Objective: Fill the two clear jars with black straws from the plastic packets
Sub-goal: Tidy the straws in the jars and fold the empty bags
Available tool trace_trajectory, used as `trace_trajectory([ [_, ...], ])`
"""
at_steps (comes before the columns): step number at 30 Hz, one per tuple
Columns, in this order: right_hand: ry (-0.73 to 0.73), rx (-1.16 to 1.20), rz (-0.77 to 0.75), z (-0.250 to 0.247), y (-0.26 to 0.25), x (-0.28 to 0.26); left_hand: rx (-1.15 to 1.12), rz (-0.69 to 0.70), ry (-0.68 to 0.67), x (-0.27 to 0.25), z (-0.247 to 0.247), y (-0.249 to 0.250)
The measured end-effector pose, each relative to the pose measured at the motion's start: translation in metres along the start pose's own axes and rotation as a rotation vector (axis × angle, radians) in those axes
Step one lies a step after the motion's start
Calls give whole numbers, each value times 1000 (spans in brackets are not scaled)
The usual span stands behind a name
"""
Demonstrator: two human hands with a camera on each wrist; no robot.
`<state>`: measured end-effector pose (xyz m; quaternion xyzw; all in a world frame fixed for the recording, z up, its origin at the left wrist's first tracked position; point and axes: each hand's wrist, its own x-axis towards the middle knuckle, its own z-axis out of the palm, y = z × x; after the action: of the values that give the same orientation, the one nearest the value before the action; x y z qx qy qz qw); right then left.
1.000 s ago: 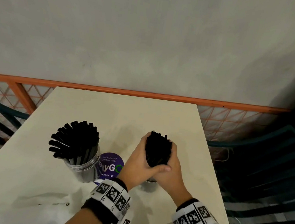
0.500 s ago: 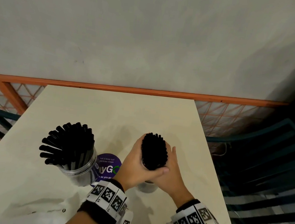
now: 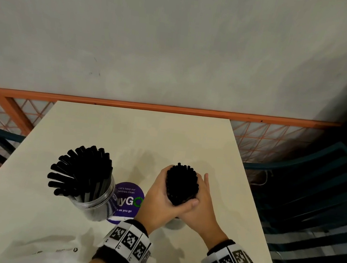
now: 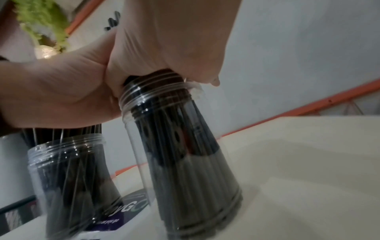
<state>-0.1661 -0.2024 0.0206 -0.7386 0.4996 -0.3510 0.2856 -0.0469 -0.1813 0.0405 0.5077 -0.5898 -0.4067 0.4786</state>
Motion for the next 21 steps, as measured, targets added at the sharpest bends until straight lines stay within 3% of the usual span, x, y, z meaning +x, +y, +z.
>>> trace_trajectory([
  [5,-1,6,14,0,-4,1,-21,-41,-65,1,-3,1],
  [9,-46,206,55,-16,4,-10,-59,-115,-225,-1,-21,-6],
  [17,-85,260,196,-34,16,-24,65,-179,-285,-3,-44,-15],
  [21,-122,325,99,-30,8,-6,-23,-117,-339,9,-31,-2],
])
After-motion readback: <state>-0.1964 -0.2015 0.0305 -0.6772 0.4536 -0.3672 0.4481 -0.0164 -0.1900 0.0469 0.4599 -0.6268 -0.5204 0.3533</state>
